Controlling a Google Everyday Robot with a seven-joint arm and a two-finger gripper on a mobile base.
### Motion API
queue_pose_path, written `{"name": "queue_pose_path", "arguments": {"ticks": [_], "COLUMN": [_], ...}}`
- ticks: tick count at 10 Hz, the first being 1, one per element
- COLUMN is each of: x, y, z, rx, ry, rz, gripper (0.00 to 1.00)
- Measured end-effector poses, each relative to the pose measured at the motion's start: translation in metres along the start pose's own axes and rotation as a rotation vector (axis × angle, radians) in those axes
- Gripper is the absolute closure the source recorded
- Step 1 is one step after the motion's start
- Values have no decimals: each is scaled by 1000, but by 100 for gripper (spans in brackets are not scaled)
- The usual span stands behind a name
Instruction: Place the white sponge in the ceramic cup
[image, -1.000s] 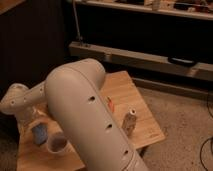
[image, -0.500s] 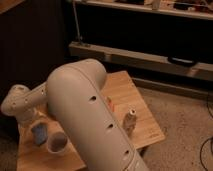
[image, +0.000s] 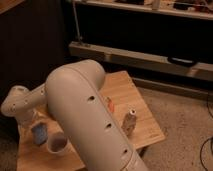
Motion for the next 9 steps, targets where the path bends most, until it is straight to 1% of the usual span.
{"name": "queue_pose_path", "arguments": {"ticks": [3, 5, 9], "x": [2, 6, 7], "y": [1, 0, 0], "z": [8, 14, 19], "rx": [10, 10, 6], "ry": [24, 47, 63], "rz": [-2, 8, 23], "gripper": [20, 20, 20]}}
